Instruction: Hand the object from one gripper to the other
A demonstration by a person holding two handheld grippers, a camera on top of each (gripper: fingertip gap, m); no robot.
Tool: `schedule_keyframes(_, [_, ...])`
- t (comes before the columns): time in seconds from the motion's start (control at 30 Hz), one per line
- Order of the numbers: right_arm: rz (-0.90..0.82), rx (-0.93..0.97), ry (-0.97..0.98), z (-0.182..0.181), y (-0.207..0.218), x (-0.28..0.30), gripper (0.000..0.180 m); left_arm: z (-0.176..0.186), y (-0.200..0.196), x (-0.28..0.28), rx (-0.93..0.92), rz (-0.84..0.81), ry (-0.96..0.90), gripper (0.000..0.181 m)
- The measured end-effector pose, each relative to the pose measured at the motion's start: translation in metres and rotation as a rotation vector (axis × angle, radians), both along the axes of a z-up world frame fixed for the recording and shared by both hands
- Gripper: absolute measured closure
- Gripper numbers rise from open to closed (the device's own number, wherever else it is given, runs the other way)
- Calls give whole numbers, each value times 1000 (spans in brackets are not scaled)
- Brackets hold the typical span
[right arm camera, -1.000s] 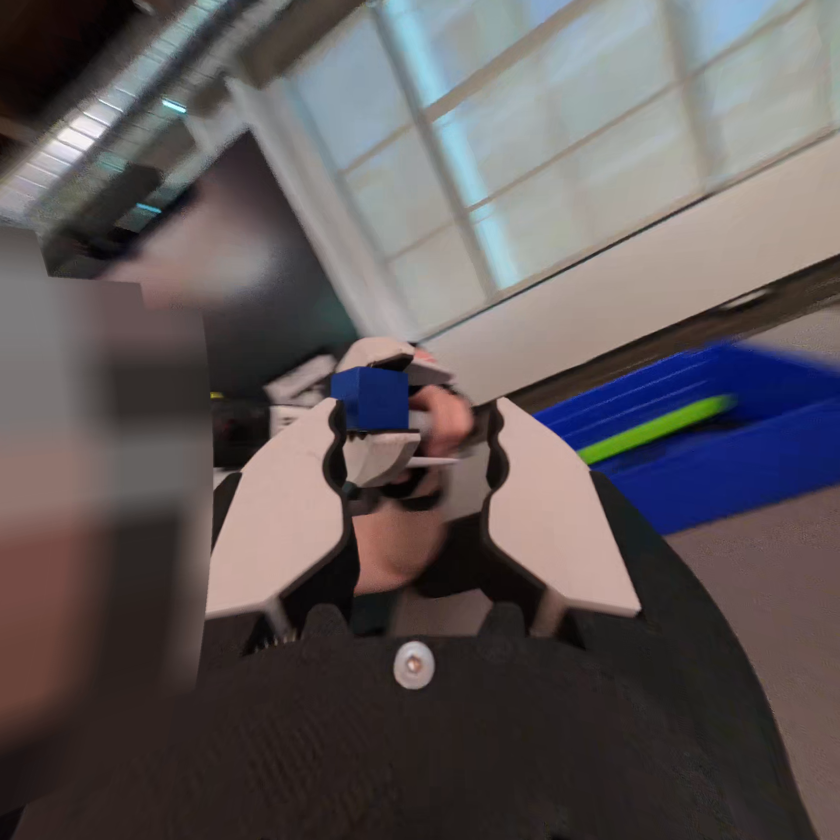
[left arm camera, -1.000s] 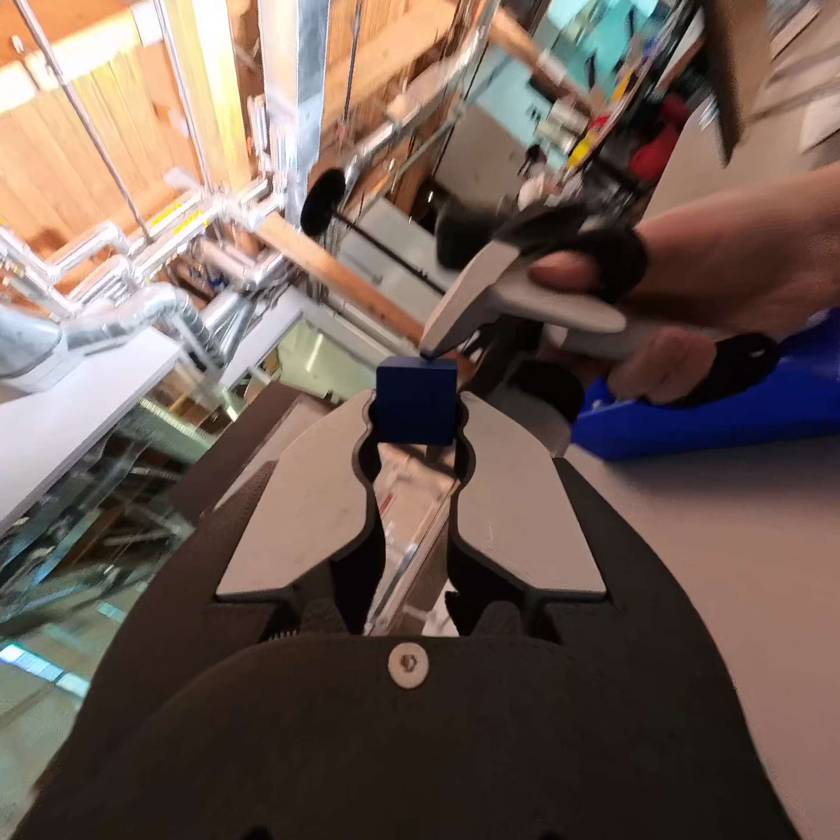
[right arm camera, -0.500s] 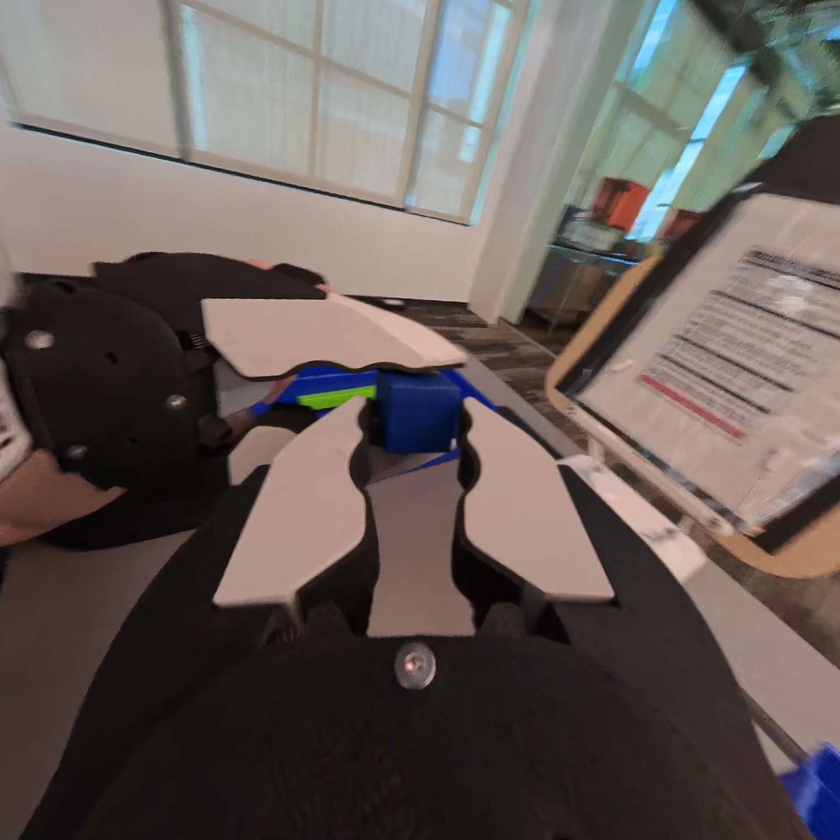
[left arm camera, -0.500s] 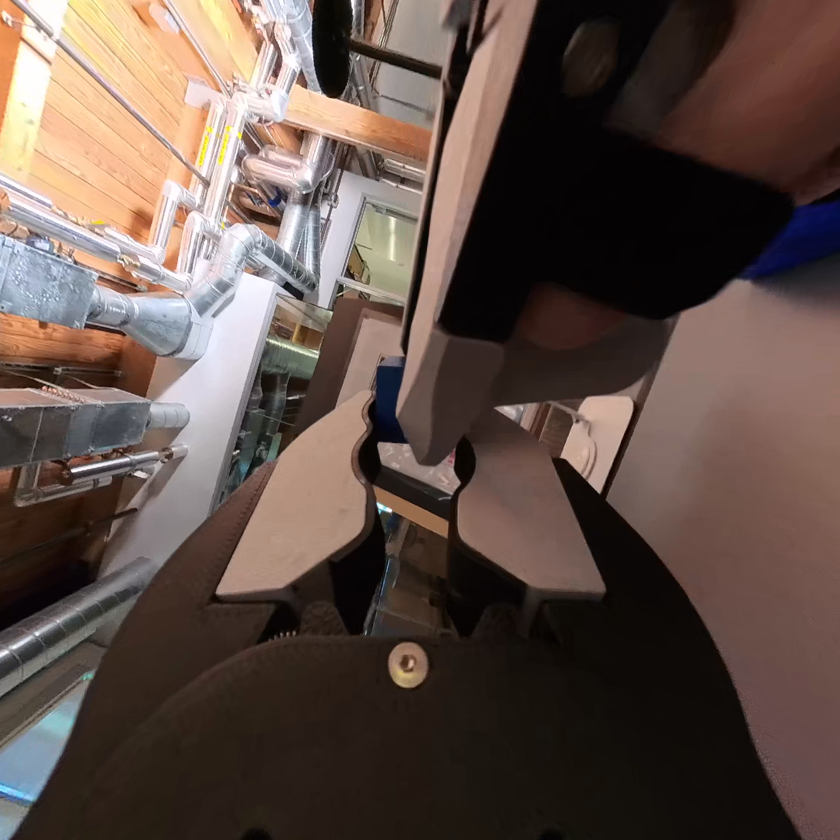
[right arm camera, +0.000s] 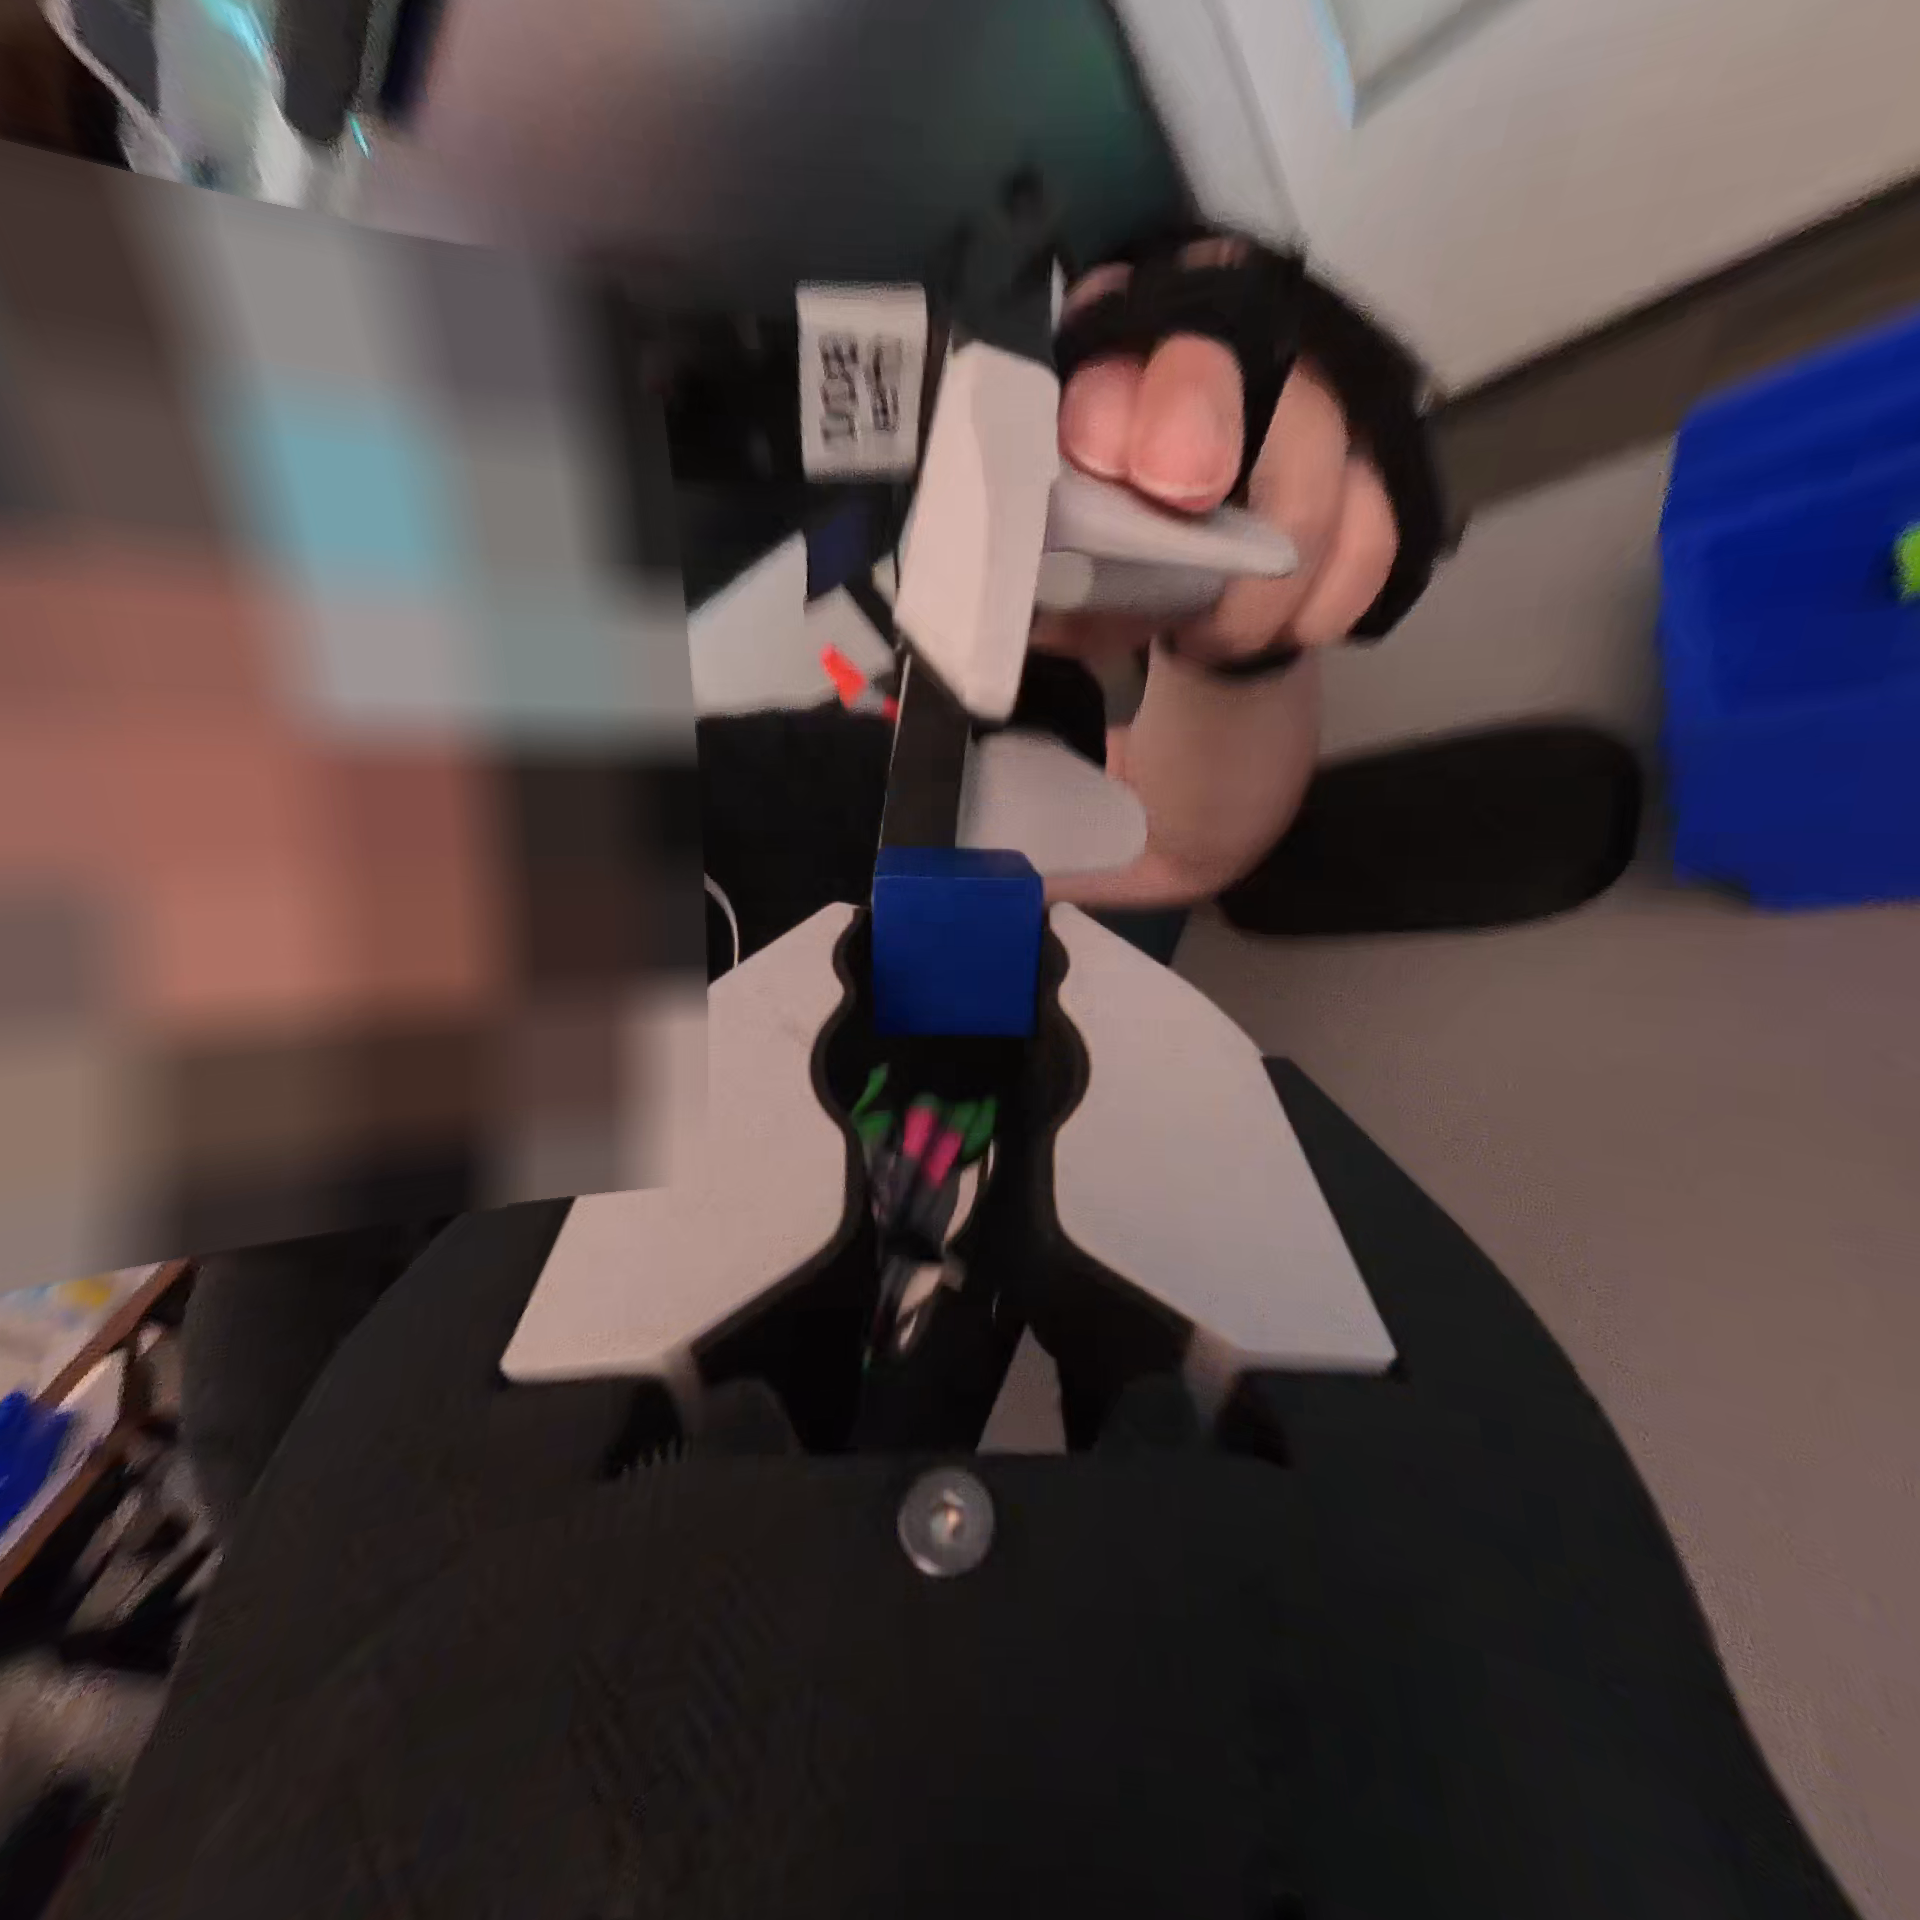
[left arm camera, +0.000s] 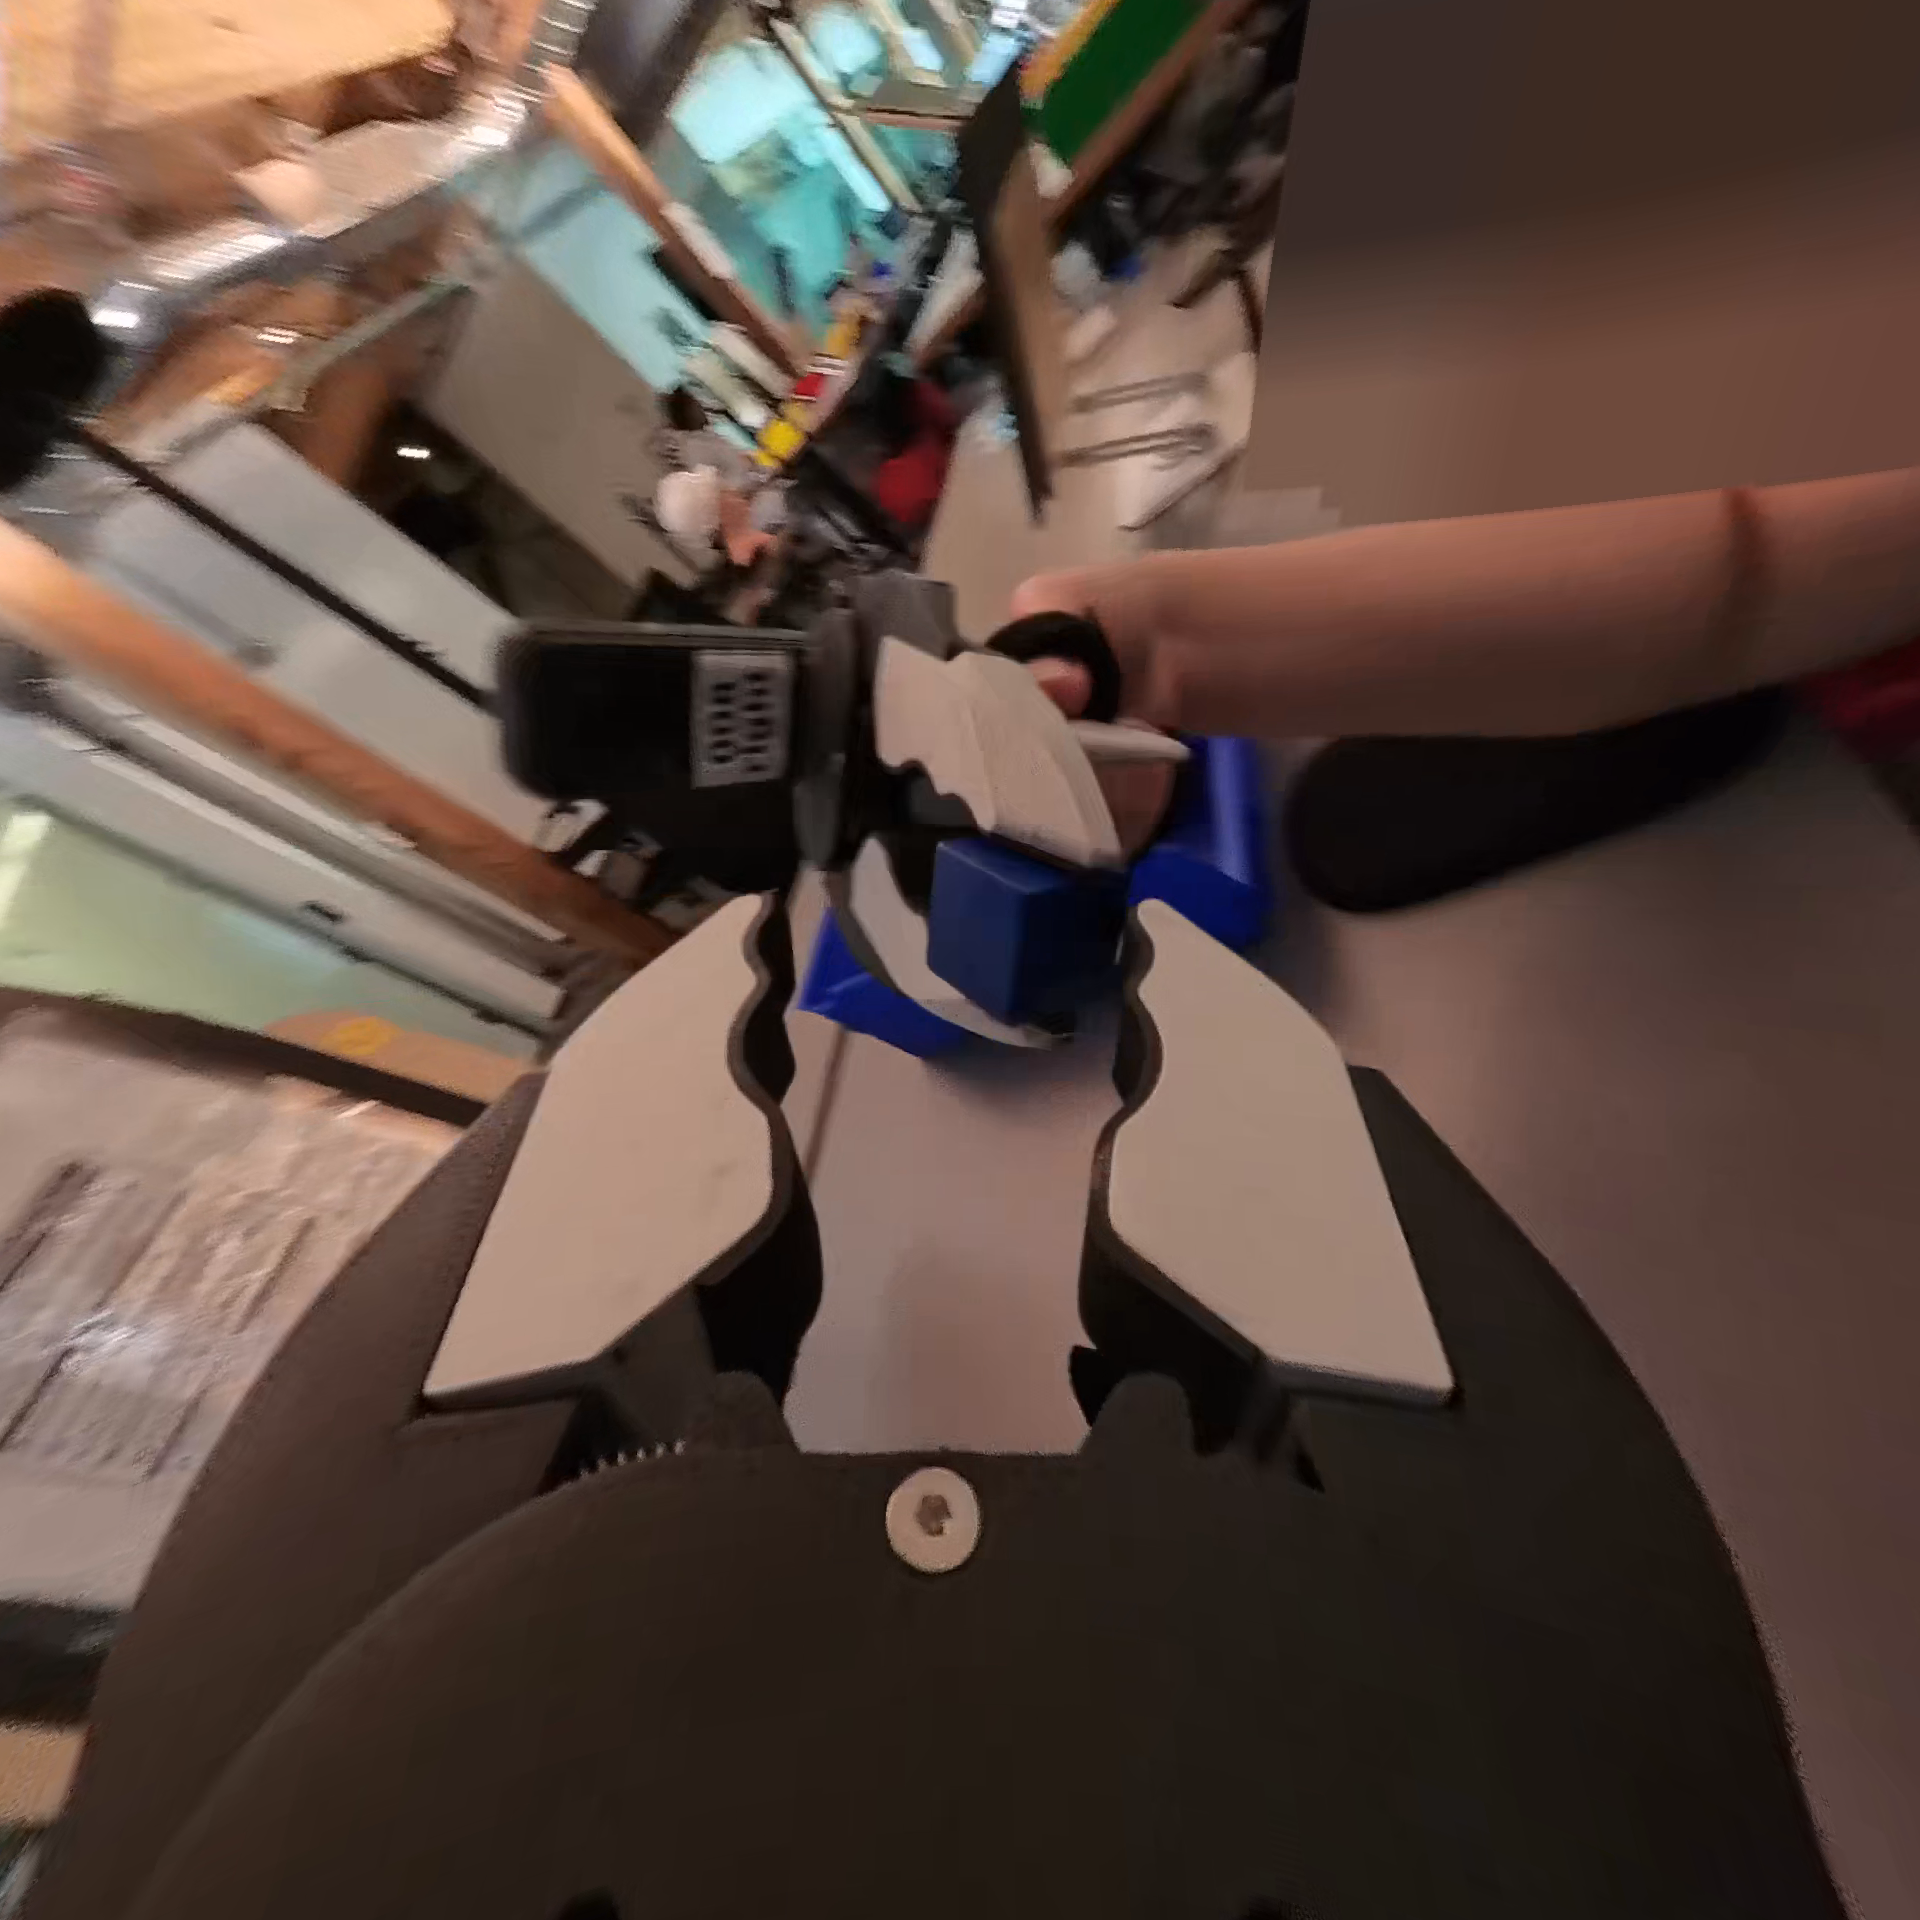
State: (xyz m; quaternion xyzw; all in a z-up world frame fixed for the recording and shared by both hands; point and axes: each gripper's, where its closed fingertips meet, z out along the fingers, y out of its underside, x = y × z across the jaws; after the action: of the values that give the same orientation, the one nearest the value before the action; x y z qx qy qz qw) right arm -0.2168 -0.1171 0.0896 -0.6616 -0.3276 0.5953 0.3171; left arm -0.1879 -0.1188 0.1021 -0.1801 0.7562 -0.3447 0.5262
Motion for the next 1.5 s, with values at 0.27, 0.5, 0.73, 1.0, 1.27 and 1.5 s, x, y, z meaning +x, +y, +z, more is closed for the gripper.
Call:
schedule_keyframes(0.27, [161,-62,-194,-35,-25,-15,150,-52,-36,-10,109,-208,217,152])
schedule_keyframes(0.5, [-314,629,-163,12,32,14,94,24,9,8,-144,33,-110,152])
schedule_keyframes(0.73, [-821,1666,-631,46,41,32,116,47,17,-1,-884,-126,210,153])
schedule_keyframes(1.0, [-781,1776,-900,35,45,13,143,16,12,7,-877,-101,401,153])
schedule_keyframes(1.27, [-998,1022,-776,50,33,151,150,48,44,0,-899,-32,206,118])
schedule_keyframes(1.5, [-1262,66,-1205,-104,20,351,149,64,84,-20,-863,117,95,126])
